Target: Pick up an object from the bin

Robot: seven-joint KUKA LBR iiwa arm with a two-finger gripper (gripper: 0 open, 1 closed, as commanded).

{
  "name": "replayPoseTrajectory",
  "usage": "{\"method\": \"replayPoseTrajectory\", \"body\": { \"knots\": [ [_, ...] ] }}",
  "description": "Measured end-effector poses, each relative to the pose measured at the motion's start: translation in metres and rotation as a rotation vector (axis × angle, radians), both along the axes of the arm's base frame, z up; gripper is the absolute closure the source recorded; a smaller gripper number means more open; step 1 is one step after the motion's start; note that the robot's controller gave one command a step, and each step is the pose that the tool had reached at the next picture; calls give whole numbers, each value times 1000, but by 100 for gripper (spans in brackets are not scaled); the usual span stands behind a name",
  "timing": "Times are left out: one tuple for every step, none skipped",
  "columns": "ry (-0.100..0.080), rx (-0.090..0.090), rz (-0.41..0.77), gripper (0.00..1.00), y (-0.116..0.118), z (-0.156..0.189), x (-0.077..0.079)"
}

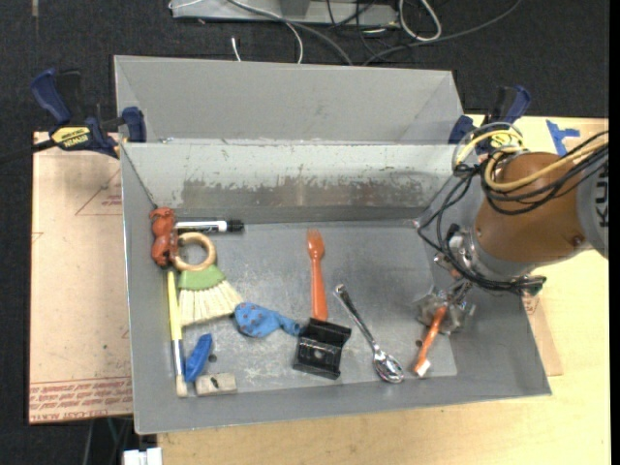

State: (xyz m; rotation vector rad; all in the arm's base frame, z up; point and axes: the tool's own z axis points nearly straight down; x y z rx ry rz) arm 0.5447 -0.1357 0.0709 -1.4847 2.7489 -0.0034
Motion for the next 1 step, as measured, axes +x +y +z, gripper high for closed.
{"method": "replayPoseTrajectory", "body": {
  "knots": [
    [3,1,-3,100,0,28,-1]
  ]
}}
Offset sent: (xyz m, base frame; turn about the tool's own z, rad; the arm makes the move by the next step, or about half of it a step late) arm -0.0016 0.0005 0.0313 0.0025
